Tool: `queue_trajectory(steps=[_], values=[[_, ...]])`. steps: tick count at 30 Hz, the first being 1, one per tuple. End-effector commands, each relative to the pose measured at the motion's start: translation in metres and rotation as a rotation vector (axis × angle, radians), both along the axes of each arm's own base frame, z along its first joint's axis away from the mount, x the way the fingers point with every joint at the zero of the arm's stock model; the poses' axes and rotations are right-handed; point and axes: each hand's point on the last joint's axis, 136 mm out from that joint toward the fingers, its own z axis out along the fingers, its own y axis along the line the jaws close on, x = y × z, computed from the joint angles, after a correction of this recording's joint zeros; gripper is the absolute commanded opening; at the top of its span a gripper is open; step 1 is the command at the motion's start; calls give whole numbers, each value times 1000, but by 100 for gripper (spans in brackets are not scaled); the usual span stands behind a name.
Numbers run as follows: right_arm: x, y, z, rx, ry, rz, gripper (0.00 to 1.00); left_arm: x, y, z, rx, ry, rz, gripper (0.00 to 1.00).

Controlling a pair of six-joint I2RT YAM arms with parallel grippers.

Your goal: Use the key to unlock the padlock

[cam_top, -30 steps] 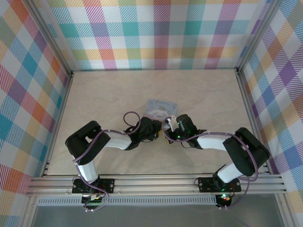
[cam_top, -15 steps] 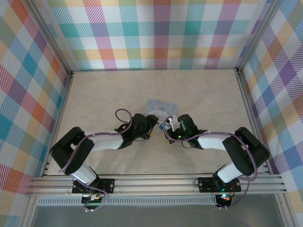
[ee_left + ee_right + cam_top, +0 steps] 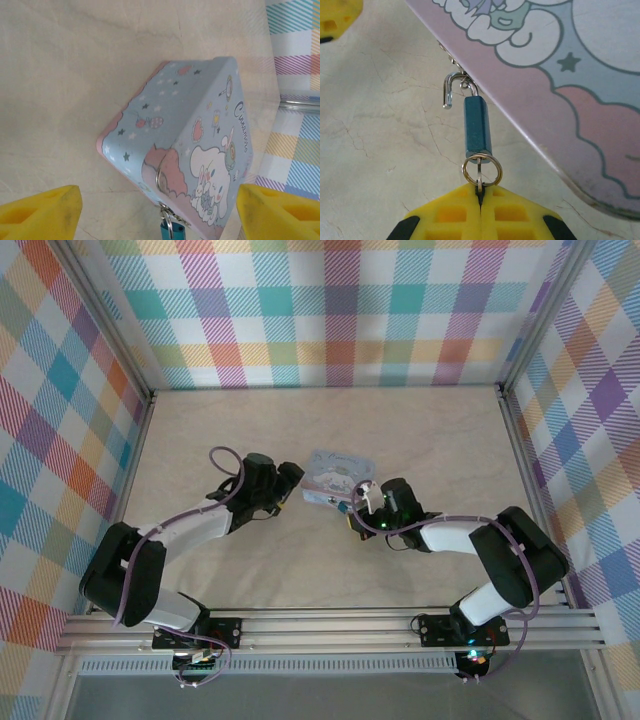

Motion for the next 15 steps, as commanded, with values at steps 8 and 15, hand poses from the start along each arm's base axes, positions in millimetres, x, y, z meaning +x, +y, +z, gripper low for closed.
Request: queue_trajectory(steps=[8, 15], values=[[-2, 4, 1, 68, 56, 9, 0, 23, -37, -8, -18, 6, -253, 81], [-5, 0, 1, 104, 124, -19, 0, 27, -43, -27, -12, 42, -269, 74]])
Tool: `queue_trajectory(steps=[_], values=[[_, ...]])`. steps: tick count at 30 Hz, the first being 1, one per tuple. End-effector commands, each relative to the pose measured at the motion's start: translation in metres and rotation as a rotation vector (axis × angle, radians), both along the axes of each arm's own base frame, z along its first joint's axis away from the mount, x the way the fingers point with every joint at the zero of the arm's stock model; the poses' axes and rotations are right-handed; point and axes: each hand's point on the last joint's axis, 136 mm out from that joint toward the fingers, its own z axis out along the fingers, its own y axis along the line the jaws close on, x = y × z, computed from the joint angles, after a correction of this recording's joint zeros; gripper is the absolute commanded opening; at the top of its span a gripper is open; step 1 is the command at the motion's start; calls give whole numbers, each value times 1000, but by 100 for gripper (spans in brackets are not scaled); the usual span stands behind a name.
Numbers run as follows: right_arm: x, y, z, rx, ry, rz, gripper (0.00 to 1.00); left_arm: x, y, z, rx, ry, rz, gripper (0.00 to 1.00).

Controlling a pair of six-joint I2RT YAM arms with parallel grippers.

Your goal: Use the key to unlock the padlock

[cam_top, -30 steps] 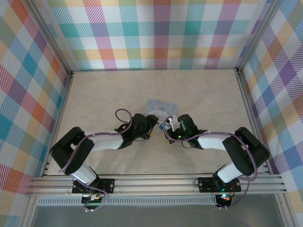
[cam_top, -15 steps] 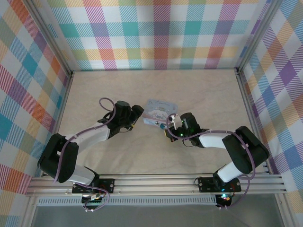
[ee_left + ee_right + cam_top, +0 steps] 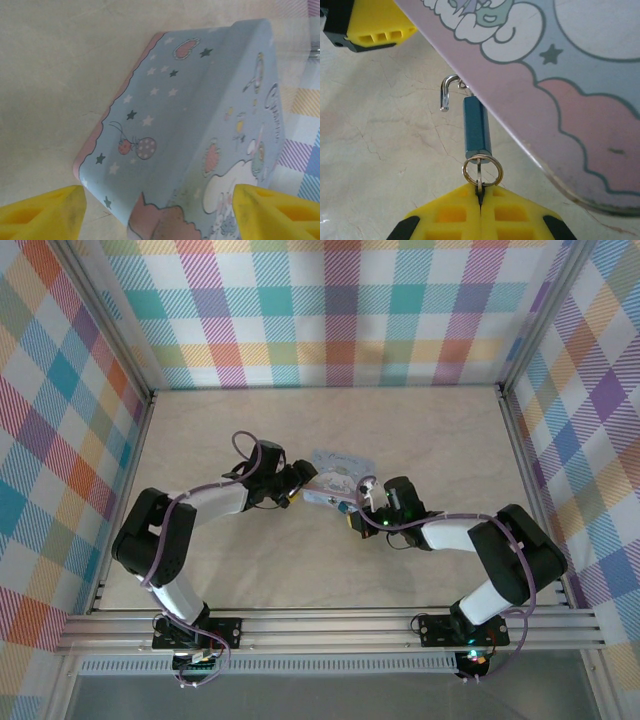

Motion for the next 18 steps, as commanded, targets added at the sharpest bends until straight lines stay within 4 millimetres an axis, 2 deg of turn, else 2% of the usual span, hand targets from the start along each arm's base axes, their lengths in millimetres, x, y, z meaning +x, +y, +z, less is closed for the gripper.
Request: queue_trajectory(steps=[1, 18], values=[[-6, 0, 0, 38, 56, 0, 0, 3, -11, 4, -35, -22, -48, 73], [-9, -19, -25, 24, 240, -93, 0, -24, -37, -8, -24, 5, -137, 63]])
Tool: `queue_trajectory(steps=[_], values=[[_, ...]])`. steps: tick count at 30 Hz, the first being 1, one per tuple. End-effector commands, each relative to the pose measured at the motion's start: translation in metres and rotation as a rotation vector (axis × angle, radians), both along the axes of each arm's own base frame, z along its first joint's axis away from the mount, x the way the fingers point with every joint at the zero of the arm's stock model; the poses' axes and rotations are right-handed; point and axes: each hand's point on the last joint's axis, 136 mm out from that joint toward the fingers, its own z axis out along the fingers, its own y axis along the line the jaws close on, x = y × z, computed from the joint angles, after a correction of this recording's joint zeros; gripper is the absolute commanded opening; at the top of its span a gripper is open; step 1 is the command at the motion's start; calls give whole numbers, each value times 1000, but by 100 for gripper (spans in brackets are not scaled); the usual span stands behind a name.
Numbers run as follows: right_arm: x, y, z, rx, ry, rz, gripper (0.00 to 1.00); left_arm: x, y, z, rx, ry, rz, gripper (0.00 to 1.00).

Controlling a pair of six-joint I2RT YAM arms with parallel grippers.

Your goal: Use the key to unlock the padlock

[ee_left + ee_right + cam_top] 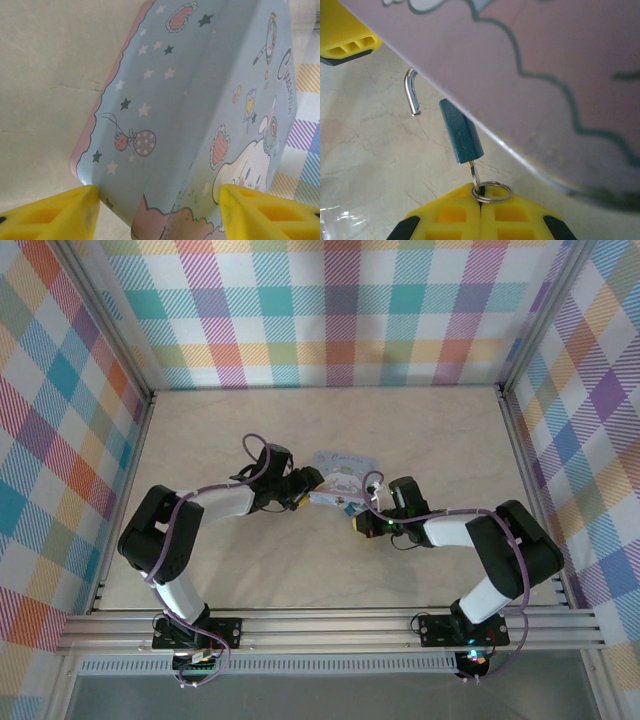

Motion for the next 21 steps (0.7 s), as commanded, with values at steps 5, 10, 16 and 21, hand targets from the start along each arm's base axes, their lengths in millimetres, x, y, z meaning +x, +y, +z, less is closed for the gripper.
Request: queue_trajectory(steps=[5, 10, 16, 21], values=[[-3, -14, -11, -13, 81, -63, 2, -17, -20, -3, -9, 9, -85, 61], [-1, -20, -7, -22, 68, -84, 11, -18, -21, 0, -11, 2, -86, 60], [0, -29, 4, -42, 35, -95, 28, -15, -20, 9, -2, -21, -82, 60], [7, -36, 22, -13, -29, -111, 35, -14, -18, 6, 29, -17, -88, 60]])
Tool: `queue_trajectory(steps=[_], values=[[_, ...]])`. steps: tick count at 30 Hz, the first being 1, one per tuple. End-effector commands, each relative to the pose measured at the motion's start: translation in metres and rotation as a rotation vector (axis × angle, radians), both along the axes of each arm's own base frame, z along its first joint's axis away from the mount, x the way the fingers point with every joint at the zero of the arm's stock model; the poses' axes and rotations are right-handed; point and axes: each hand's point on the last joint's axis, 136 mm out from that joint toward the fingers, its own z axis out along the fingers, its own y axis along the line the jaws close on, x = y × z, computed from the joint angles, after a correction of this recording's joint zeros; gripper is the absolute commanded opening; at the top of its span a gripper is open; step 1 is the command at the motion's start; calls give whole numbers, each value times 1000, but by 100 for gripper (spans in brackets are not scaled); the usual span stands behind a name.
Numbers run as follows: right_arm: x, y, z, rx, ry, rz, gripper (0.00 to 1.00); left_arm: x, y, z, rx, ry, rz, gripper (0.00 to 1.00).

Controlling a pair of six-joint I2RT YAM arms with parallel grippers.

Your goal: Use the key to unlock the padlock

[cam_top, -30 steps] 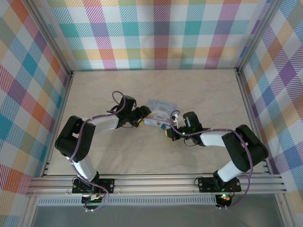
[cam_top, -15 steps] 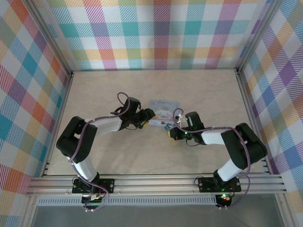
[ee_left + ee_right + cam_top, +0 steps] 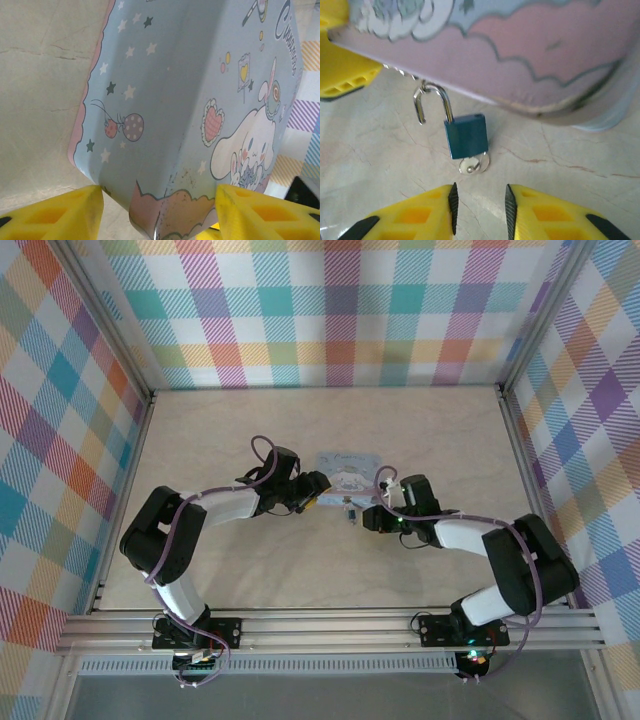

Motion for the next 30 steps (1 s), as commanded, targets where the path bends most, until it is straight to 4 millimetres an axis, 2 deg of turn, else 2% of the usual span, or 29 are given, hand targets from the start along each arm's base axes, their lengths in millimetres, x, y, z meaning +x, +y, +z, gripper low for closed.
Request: queue_trajectory(steps=[1, 5, 8, 21, 30], values=[[2, -8, 10, 17, -38, -4, 38, -3, -2, 5, 25, -6, -31, 60], [14, -5, 36, 97, -100, 12, 45, -3, -3, 3, 20, -1, -33, 60], [23, 1, 44, 129, -111, 27, 49, -3, -3, 3, 21, 0, -32, 59], [67, 10, 53, 150, -209, 68, 55, -11, -5, 1, 14, 15, -45, 59], [82, 15, 55, 189, -254, 97, 58, -13, -5, 2, 11, 14, -45, 58]])
